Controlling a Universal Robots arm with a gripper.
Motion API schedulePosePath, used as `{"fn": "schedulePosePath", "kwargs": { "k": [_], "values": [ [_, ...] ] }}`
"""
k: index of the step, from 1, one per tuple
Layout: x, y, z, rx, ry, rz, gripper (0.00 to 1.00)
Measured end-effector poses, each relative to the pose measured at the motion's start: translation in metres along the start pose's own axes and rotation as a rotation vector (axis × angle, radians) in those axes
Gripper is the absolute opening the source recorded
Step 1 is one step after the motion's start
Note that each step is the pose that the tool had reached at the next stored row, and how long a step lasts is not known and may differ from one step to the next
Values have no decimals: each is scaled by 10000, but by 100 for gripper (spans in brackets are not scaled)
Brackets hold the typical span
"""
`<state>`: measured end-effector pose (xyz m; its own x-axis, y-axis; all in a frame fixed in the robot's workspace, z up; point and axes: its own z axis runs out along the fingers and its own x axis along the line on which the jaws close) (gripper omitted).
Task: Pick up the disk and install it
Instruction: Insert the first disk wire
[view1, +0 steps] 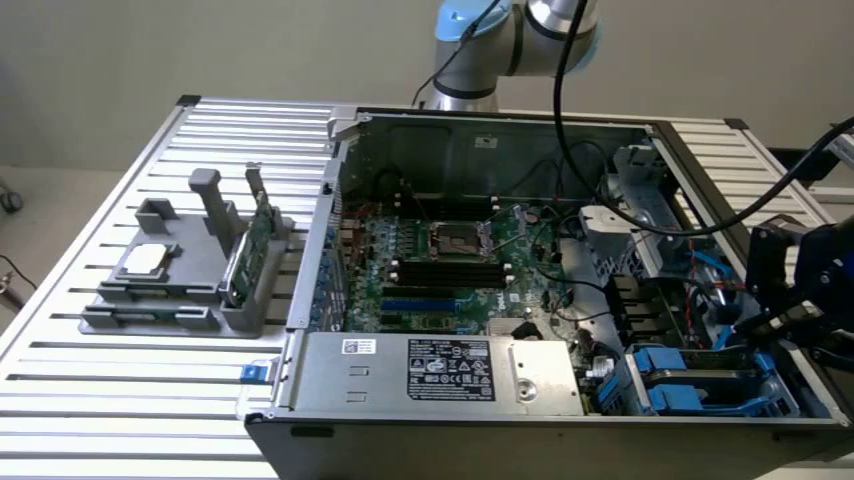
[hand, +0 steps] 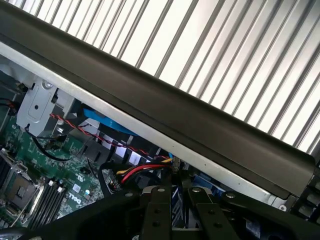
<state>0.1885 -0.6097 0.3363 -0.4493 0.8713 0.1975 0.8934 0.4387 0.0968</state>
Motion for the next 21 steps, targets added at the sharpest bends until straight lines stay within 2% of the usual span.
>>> {"fn": "schedulePosePath", "kwargs": {
  "k": [2, 6, 8, 18, 21],
  "values": [
    [0, 0, 0, 10, 6, 2, 18],
    [7, -3, -14, 91, 46, 40, 18],
    [12, -4, -28, 99, 50, 56, 18],
    [45, -56, -65, 81, 58, 126, 18],
    [56, -78, -63, 28, 34, 383, 18]
  ]
}}
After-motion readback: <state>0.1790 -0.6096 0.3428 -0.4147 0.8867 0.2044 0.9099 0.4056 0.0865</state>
